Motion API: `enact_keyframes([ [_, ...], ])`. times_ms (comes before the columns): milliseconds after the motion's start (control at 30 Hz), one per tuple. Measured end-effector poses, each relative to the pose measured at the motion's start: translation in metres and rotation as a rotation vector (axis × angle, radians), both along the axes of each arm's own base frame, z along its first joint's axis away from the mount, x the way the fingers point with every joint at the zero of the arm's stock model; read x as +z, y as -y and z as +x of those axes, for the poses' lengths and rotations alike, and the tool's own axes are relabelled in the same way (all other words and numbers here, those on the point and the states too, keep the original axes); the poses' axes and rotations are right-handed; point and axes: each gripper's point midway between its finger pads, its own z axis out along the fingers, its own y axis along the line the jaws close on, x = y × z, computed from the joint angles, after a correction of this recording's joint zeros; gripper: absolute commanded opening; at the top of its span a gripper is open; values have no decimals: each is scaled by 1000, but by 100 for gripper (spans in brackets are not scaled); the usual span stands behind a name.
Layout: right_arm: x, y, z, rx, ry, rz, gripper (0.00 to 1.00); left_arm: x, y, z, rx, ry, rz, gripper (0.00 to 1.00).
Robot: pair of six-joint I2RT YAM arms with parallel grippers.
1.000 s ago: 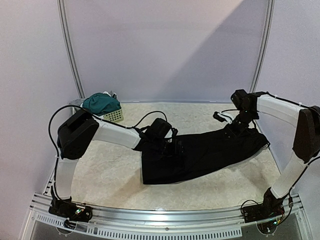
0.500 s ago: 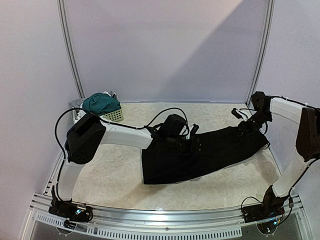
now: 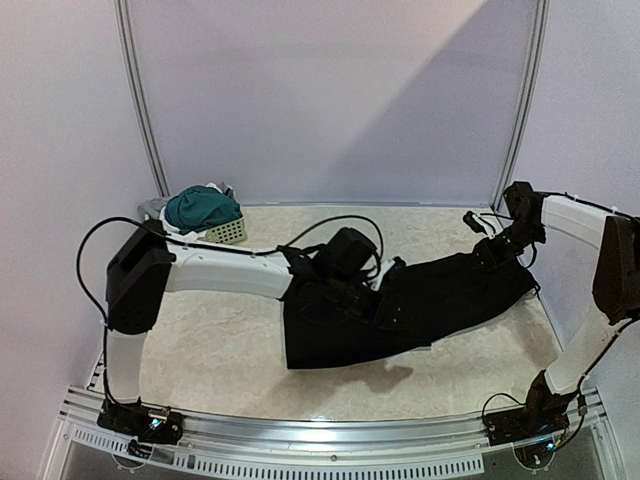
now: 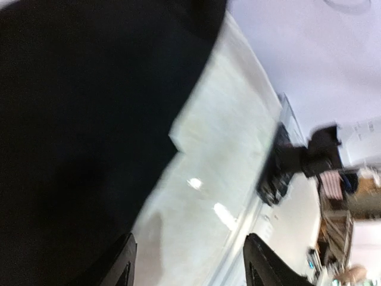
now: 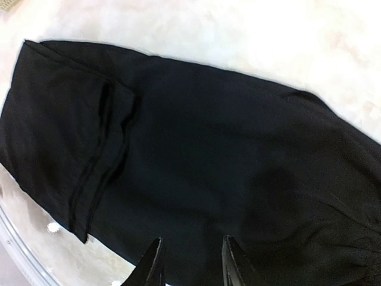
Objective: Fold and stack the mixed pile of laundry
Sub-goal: Adjust the 2/3-rectangle-folded trousers at the center of the board.
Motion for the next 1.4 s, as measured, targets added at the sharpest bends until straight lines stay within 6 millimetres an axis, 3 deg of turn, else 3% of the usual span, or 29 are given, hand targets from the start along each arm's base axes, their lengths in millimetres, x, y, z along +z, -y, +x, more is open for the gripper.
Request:
enact_keyframes([
  [133,19,-22,13,48,35,29,44,10,-53,65,205,63,50,62],
  [267,25,-63,31,137,33,68,46,-6,-98,103,339,83,130,63],
  [467,-15,-108,43,216,-111,98,46,-32,-113,87,338,65,206,63],
  [567,-42,-120,38,226,-211,96,47,-31,-115,81,336,60,208,63],
  [733,-68,-130,26,230,-312,73,47,-26,-115,80,346,56,195,62],
  [867,-74,-133,21,229,-344,61,46,-24,-114,81,351,51,185,62],
  [1400,-82,-155,36,243,-338,52,41,-34,-118,76,351,33,195,62],
])
